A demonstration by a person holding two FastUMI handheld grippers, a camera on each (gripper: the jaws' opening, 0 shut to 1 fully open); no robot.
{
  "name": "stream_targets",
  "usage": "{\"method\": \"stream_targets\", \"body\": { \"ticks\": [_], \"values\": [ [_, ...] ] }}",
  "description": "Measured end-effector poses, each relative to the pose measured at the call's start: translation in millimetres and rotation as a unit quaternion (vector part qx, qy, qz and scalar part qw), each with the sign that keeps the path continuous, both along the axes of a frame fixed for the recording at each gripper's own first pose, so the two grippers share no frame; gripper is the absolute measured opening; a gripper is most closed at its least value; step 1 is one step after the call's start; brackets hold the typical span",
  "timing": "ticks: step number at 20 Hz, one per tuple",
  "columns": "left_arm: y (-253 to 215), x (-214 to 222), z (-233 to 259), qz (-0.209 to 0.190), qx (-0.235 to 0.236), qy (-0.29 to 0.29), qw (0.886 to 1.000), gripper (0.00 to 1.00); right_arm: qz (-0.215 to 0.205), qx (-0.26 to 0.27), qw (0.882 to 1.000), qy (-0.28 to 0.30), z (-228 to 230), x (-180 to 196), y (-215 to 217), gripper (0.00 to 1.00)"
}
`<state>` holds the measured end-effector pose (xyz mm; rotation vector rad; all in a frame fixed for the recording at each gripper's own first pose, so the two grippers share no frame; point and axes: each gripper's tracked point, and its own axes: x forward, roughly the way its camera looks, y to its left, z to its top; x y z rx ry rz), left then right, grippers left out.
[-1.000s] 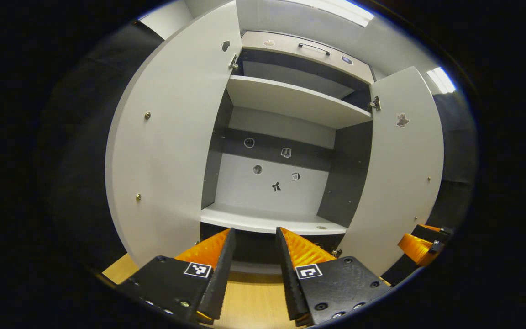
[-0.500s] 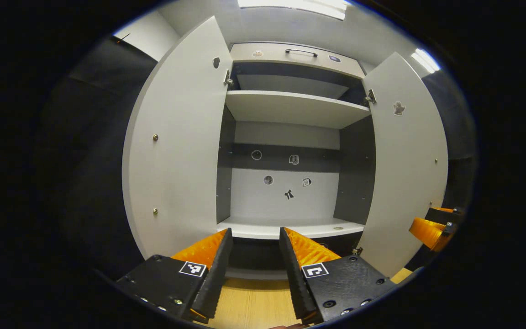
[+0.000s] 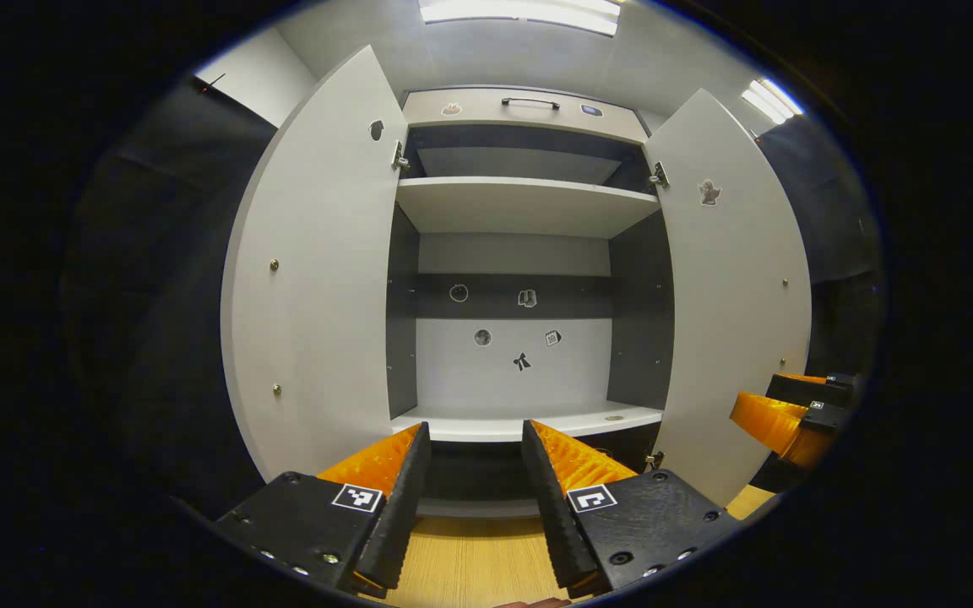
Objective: Open the right door of the double-door shoe cabinet with the right hand, and open the left door with the left hand.
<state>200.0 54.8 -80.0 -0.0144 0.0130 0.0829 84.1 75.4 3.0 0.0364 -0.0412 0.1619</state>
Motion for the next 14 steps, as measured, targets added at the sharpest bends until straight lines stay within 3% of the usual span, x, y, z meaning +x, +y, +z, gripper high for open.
{"method": "stream_targets", "body": {
  "ticks": [14],
  "values": [
    [-0.4,-1.2,5.8,0.0,0.006,0.002,1.0,0.65,0.011,-0.015,1.0,-0.007,5.9,-3.8,16.0,0.96]
  ]
}}
